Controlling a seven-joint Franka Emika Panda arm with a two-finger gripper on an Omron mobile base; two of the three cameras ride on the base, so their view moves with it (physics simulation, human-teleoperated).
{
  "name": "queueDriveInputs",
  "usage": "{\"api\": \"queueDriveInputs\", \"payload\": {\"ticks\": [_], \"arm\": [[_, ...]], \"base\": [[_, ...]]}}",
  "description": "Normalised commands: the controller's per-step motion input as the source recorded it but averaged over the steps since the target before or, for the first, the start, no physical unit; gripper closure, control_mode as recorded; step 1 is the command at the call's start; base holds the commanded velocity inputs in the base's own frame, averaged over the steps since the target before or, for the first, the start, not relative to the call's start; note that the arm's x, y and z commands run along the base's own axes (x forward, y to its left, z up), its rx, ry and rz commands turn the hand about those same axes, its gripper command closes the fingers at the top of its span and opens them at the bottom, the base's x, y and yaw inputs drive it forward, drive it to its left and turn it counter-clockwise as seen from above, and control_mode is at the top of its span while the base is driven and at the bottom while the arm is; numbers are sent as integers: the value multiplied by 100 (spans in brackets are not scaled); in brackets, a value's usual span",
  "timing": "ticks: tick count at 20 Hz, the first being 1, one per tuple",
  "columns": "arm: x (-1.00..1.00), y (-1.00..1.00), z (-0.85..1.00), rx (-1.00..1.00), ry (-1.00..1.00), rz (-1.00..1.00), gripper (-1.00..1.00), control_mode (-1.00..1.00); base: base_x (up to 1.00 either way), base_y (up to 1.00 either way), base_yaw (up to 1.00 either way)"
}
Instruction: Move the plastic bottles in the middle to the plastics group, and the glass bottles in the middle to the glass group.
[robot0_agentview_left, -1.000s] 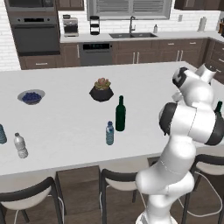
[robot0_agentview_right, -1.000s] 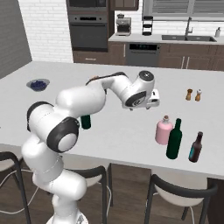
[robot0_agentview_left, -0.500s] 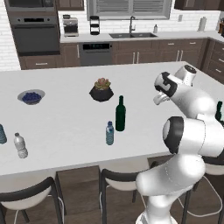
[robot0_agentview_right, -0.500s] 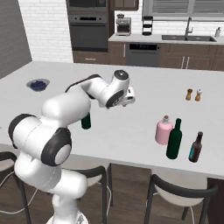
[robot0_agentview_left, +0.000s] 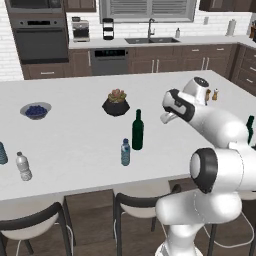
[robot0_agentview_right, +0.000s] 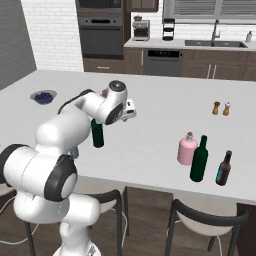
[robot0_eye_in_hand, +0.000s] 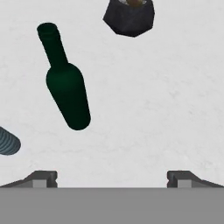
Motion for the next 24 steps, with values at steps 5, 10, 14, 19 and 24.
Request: {"api": "queueDriveInputs", "payload": {"ticks": [5,10,14,19,24], "arm": [[0,24,5,0,0,0,-100,-100],[0,51,0,0,0,0,-100,-100],[0,45,0,2,0,3,-100,-100],[0,29,0,2,0,6,-100,-100],[17,13,0,0,2,2,-100,-100]], "base": [[0,0,0],[0,0,0],[0,0,0],[0,0,0],[0,0,0]]}}
